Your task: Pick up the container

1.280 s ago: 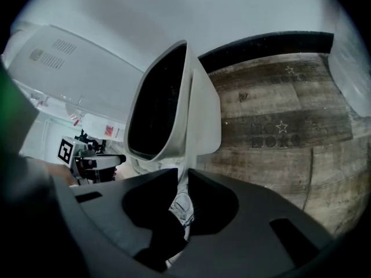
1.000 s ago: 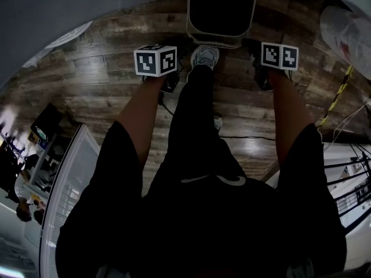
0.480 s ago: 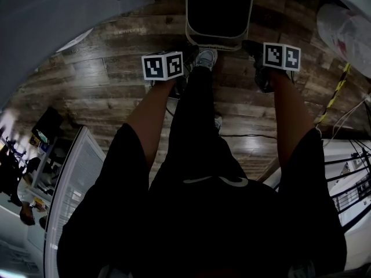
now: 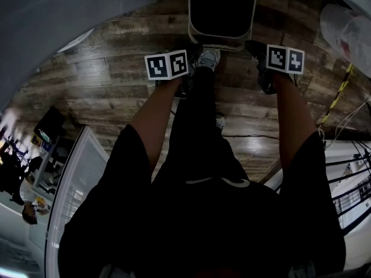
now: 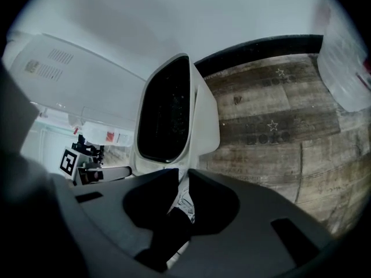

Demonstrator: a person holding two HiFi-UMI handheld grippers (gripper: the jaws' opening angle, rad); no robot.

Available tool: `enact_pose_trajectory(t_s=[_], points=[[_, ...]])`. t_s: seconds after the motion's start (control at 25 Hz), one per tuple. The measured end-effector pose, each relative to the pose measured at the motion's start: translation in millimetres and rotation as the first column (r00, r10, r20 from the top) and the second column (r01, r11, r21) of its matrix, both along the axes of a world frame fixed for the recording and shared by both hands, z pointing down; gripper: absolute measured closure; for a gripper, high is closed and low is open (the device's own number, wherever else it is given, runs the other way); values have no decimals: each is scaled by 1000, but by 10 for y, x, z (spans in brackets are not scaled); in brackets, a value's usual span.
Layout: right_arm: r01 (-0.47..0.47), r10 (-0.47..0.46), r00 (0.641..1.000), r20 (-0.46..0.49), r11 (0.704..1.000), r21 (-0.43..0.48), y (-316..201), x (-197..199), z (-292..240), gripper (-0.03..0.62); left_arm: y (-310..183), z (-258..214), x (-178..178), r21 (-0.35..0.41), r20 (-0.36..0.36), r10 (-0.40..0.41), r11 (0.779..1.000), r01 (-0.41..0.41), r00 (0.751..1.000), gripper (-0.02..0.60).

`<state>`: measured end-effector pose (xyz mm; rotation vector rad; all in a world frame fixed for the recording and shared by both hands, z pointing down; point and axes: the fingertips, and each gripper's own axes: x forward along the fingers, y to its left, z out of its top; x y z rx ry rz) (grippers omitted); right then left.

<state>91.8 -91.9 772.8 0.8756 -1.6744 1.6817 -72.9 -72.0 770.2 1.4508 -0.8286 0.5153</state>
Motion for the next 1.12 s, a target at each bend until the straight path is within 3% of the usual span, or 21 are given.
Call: enact_pose_trajectory(t_s=[0.24, 0.32, 0.4, 0.48, 0.56, 0.64, 0.72, 0.84, 0.88, 0.92, 1.0, 1.12], points=[[74, -70, 996, -49, 992, 98, -30, -7, -75, 531, -20, -53, -2, -4, 10, -17, 1000, 17, 1000, 465], [115, -106, 992, -67, 983, 141, -58, -27, -142, 497, -25, -71, -12, -3, 22, -19, 1000, 19, 1000, 465], [189, -174, 980, -92, 963, 194, -88, -44, -241, 472, -26, -94, -13, -5, 35, -23, 1000, 23, 999, 465], [304, -280, 952, -123, 913, 273, -108, -92, -369, 446, -38, -128, -3, -6, 40, -30, 1000, 30, 999, 465], [423, -392, 906, -159, 833, 355, -89, -192, -510, 437, -52, -175, 3, -11, 36, -39, 999, 39, 999, 465], [552, -513, 832, -211, 729, 405, 2, -338, -610, 421, -52, -224, -11, -19, 34, -41, 999, 42, 999, 465], [707, -645, 701, -306, 569, 420, 124, -459, -630, 417, -61, -260, -20, -20, 39, -38, 999, 39, 998, 465], [868, -737, 467, -489, 277, 411, 230, -532, -587, 414, -80, -287, 2, -30, 52, -40, 999, 41, 998, 465], [893, -742, 405, -535, 196, 405, 257, -545, -565, 414, -82, -289, 11, -36, 57, -37, 999, 39, 998, 465], [909, -744, 355, -565, 133, 396, 283, -558, -535, 414, -87, -288, 16, -40, 60, -35, 999, 37, 998, 465], [926, -747, 289, -599, 58, 373, 331, -570, -460, 414, -104, -290, 13, -48, 59, -39, 998, 42, 998, 465], [944, -740, 225, -634, 4, 330, 403, -546, -353, 414, -100, -323, 4, -55, 50, -63, 996, 66, 997, 466]])
